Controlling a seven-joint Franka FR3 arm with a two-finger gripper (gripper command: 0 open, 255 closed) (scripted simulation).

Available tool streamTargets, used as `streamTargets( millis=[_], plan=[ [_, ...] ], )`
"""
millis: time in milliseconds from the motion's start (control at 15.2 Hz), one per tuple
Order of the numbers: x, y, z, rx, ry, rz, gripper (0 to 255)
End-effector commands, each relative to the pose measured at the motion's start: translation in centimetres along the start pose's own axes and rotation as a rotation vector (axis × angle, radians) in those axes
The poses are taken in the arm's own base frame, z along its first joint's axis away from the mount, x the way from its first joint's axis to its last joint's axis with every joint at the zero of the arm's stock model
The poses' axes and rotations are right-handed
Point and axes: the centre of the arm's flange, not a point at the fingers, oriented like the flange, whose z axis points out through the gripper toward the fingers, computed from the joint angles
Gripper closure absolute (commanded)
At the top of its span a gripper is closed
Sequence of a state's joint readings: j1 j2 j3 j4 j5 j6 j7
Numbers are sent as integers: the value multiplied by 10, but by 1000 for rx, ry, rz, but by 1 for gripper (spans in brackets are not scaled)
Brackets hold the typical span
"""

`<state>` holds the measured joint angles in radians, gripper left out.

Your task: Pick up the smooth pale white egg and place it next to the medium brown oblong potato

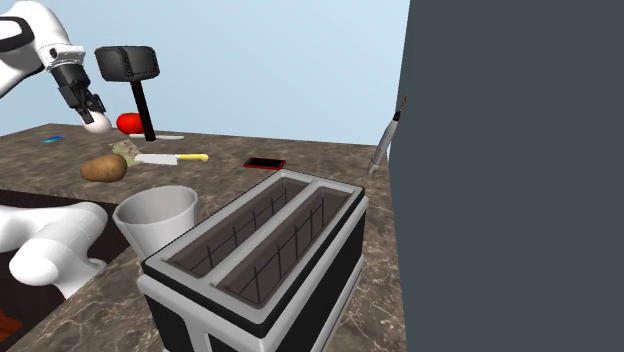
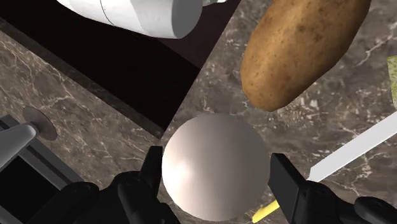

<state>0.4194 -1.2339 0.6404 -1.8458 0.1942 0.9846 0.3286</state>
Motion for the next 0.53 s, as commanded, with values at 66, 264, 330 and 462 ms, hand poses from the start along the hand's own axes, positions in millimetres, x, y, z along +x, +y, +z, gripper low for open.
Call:
streamTargets(
  millis=[66, 264, 330, 462],
  plan=[
    [-31, -16, -17, -1, -2, 0, 255],
    [-62, -33, -36, -1, -2, 0, 255],
    [-72, -39, -42, -1, -2, 0, 255],
    [-92, -50, -55, -1, -2, 0, 255]
  ],
)
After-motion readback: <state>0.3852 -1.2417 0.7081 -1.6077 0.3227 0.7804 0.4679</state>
